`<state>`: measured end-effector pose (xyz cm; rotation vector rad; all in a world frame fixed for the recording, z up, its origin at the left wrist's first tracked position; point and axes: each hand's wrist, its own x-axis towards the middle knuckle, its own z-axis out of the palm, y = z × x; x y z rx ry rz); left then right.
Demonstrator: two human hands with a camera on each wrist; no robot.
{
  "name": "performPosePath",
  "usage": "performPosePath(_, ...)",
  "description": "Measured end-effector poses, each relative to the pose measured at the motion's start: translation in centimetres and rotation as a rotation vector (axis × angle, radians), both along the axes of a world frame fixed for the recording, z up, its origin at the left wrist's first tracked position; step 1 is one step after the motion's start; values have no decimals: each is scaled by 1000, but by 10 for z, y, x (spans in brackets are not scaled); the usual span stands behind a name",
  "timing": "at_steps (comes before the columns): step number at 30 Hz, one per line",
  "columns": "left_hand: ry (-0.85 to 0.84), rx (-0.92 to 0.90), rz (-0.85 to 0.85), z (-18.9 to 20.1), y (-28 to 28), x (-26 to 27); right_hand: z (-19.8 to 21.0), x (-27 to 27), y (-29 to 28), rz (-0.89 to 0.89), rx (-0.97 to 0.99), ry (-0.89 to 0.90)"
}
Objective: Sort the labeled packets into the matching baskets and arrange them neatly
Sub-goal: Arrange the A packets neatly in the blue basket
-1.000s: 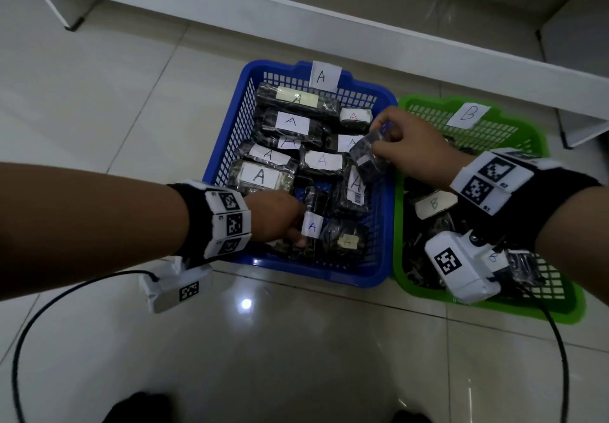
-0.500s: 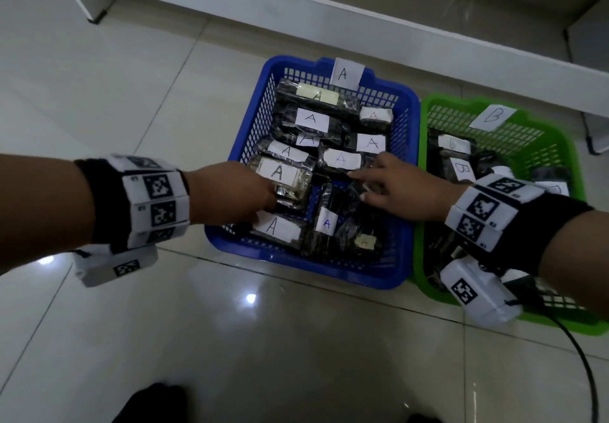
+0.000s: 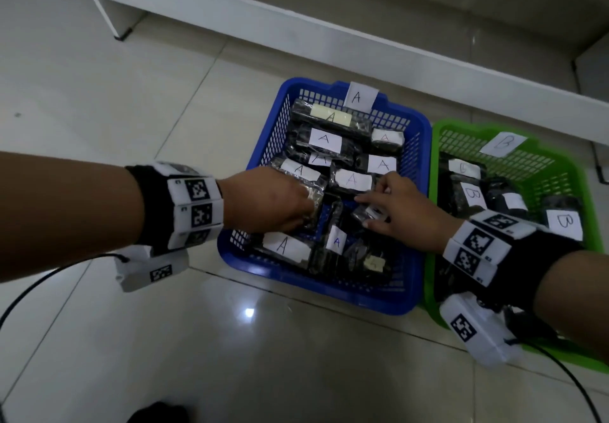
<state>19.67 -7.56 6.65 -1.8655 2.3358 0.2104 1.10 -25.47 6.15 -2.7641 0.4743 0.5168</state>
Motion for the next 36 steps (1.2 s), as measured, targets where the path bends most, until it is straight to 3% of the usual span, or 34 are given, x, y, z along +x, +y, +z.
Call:
performPosePath(3, 139, -210, 132, 13, -23, 23, -1, -2, -2, 33, -80, -38)
performPosePath(7, 152, -22, 437, 7, -67, 54, -1, -6, -6, 56, -71, -21)
performPosePath(10, 175, 125, 528, -7, -88, 58, -2, -6, -9, 55, -43, -13)
performPosePath(17, 279, 59, 623, -13, -100, 54, -5, -7, -12, 22, 9, -46)
performPosePath(21, 271, 128, 539, 11, -81, 52, -6, -8, -12, 8, 37, -75)
performPosePath(26, 510, 301, 407, 38, -14, 29, -4, -7, -12, -32, 84, -94)
performPosePath(31, 38, 400, 126, 13, 22, 12, 7, 4, -16, -156, 213, -68)
performPosePath(36, -87, 206, -30, -7, 24, 12, 20, 14, -30, -215, 183, -73)
